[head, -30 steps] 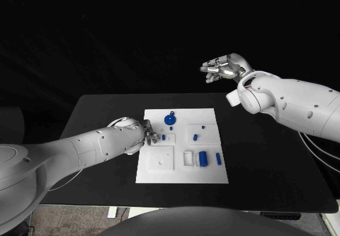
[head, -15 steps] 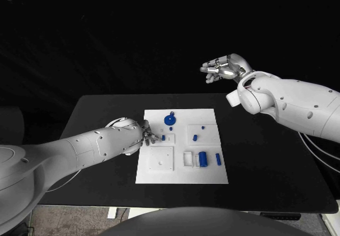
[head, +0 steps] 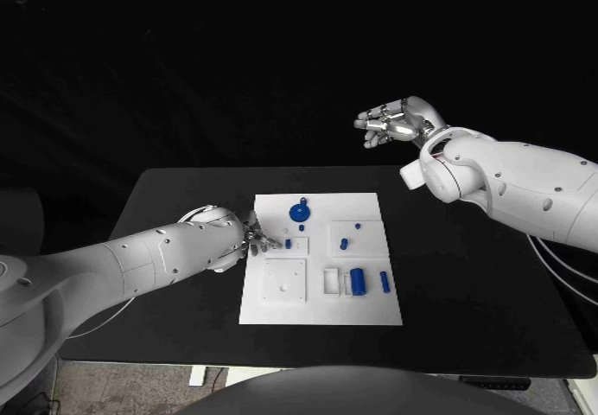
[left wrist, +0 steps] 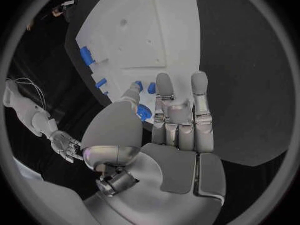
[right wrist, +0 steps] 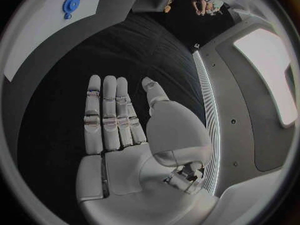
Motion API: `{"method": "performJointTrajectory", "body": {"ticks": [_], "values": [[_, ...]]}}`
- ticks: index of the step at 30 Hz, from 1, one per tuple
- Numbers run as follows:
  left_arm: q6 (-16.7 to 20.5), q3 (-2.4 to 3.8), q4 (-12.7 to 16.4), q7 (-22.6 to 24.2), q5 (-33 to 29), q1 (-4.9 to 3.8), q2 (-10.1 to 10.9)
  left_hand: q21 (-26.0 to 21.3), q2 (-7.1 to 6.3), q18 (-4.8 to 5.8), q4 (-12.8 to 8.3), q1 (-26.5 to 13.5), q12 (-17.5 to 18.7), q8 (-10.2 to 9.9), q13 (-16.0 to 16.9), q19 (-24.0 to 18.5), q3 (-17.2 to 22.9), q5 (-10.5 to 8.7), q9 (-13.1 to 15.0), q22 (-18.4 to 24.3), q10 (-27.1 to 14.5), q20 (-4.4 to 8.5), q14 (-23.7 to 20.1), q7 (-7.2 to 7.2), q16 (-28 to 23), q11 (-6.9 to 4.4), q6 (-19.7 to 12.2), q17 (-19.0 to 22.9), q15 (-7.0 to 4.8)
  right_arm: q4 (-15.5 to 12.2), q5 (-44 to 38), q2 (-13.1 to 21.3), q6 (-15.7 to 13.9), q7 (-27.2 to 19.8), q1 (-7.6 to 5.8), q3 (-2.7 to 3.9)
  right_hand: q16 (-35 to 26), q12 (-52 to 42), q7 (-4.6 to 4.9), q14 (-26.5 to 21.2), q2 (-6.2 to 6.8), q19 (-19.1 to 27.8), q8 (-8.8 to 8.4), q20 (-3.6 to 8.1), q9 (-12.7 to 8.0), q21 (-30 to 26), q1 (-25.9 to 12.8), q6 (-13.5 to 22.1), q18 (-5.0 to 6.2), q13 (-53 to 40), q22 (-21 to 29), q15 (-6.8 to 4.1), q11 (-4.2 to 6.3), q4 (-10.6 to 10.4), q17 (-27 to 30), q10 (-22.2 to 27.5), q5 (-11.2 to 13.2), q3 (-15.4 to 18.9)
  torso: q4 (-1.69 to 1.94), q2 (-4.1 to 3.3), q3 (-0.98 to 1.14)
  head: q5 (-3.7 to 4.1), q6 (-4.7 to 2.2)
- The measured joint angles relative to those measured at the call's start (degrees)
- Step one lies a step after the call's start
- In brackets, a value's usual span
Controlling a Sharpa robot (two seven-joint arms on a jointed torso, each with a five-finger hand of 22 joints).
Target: Assemble the parts on the task board
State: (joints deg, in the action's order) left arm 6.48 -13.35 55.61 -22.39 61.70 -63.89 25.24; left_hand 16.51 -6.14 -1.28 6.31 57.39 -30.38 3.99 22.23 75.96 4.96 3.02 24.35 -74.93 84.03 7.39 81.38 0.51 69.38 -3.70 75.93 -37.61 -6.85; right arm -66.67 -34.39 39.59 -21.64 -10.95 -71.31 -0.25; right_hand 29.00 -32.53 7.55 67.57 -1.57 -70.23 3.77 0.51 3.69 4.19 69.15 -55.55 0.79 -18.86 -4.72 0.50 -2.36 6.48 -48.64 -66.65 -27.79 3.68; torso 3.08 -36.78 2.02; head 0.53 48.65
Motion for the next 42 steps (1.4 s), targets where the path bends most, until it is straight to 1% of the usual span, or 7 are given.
{"method": "performJointTrajectory", "body": {"ticks": [9, 13, 17, 24, 28, 32, 42], "values": [[0.06, 1.46, 3.67, 0.02, -1.12, -1.74, 2.86, -2.66, 2.10, 0.00, -2.93, 2.22, 2.86, 0.19, -3.49, -1.50, -0.74, 0.28, -4.43, 0.26, -0.57, -0.23, -2.44, -1.80, -5.51, 0.91, -4.95, 4.93, 0.57, 0.00, -0.01, 0.28, 0.00, 0.01, 0.00, 0.00, 0.00, 0.03, 0.00, 0.00, 0.00, 0.00, 0.00, 0.00, 0.00, 0.00, 0.00, 0.00, 0.00, 0.07, 0.00, 0.00, 0.00, 0.00, 0.01, 0.00, 0.00, 0.00, 0.04, 0.00, 0.03, 0.06, -0.18], [0.06, 1.78, 4.91, 0.13, -2.03, -2.76, 3.79, -6.40, 6.26, 0.87, -7.52, 4.76, 7.46, 0.19, -7.10, -2.84, -0.96, 10.63, -9.25, 3.53, -4.24, -0.87, -3.82, -3.50, -12.30, 2.21, -10.14, 8.61, 1.59, 0.01, -0.01, 0.36, 0.00, 0.02, 0.00, 0.00, 0.00, 0.23, 0.00, 0.00, 0.00, 0.00, 0.00, 0.00, 0.00, 0.00, 0.00, 0.00, 0.00, 0.08, 0.05, 0.00, 0.00, 0.00, 0.07, 0.00, 0.00, 0.00, 0.08, 0.00, 0.03, -0.01, -0.25], [-0.02, 1.94, 5.18, 0.29, -2.91, -3.59, 4.05, -8.04, 9.08, 0.88, -10.76, 5.09, 12.79, 0.34, -11.47, -1.65, 0.79, 14.31, -16.43, 5.20, -3.96, -1.47, -3.40, -4.29, -13.58, 2.80, -11.55, 10.24, 2.00, 0.04, -0.01, 0.39, 0.00, 0.04, 0.00, 0.00, 0.00, 0.23, 0.00, 0.00, 0.00, 0.00, 0.00, 0.00, 0.00, 0.00, 0.00, 0.00, 0.00, 0.18, 0.05, 0.00, 0.00, 0.16, 0.07, 0.00, 0.00, -0.16, 0.06, 0.00, 0.03, -0.13, -0.41], [-0.64, 1.95, 4.80, 0.48, -4.30, -3.91, 3.03, -8.03, 11.51, 0.87, -13.24, 7.05, 14.73, 0.66, -13.22, -1.00, 2.92, 13.77, -19.11, 4.82, -3.21, -1.45, -2.75, -4.65, -13.00, 2.86, -11.92, 10.38, 1.95, 0.53, -0.03, -0.06, 0.02, 0.05, 0.00, 0.00, 0.00, 0.31, 0.00, 0.00, 0.00, 0.00, 0.00, 0.00, 0.00, 0.00, 0.00, 0.00, -0.01, 0.36, 0.05, 0.00, 0.00, 0.40, 0.12, 0.00, -0.41, -0.39, -0.09, -0.11, 0.00, -0.34, -0.55], [-1.22, 1.77, 3.75, 0.50, -4.85, -3.93, 2.02, -8.03, 11.08, 0.88, -10.80, 4.53, 14.73, 0.95, -13.24, -0.39, 0.37, 6.65, -19.69, 4.35, -2.54, -1.25, -2.34, -4.45, -12.08, 2.78, -11.70, 10.15, 1.94, 0.92, -0.04, -0.54, 0.06, 0.06, 0.01, 0.00, 0.00, 0.45, 0.00, 0.00, 0.00, 0.00, 0.00, 0.00, 0.00, 0.00, 0.00, 0.00, 0.00, 0.42, 0.04, 0.00, 0.00, 0.55, 0.12, 0.00, -1.06, -0.55, -0.09, -0.14, 0.01, -0.42, -0.58], [-1.85, 1.65, 2.44, 0.40, -5.11, -3.85, 1.20, -7.76, 10.75, 0.87, -8.22, 3.73, 14.44, 1.33, -12.71, -0.39, -2.22, 3.50, -19.81, 3.87, -2.42, -1.25, -2.14, -4.19, -11.51, 2.67, -10.93, 9.99, 1.74, 1.12, -0.05, -0.79, 0.13, 0.06, 0.02, -0.01, 0.00, 0.45, 0.00, 0.00, 0.00, 0.00, 0.00, 0.00, 0.00, 0.00, 0.00, 0.00, 0.00, 0.52, 0.04, 0.00, 0.00, 0.72, 0.17, 0.00, -1.28, -0.71, -0.09, -0.14, 0.02, -0.45, -0.54], [-1.14, 1.56, 1.12, 1.58, -5.15, -3.80, 0.47, -10.03, 9.41, 0.87, -9.97, 7.56, 15.08, 1.62, -12.79, -2.36, -3.18, 3.28, -20.01, 5.03, -4.38, -2.08, -4.88, -4.74, -15.42, 3.51, -11.08, 12.10, 2.72, 1.42, -0.06, -0.88, 0.48, 0.05, 0.02, -0.01, -3.33, 4.44, 0.00, 0.30, 0.30, 2.27, 0.00, -0.83, 0.00, 0.00, -0.30, 0.00, 0.00, 5.95, 0.43, 0.30, 0.11, 1.27, 7.02, -1.14, -1.28, -2.06, -0.13, -0.13, -0.01, -0.37, -0.73]]}}
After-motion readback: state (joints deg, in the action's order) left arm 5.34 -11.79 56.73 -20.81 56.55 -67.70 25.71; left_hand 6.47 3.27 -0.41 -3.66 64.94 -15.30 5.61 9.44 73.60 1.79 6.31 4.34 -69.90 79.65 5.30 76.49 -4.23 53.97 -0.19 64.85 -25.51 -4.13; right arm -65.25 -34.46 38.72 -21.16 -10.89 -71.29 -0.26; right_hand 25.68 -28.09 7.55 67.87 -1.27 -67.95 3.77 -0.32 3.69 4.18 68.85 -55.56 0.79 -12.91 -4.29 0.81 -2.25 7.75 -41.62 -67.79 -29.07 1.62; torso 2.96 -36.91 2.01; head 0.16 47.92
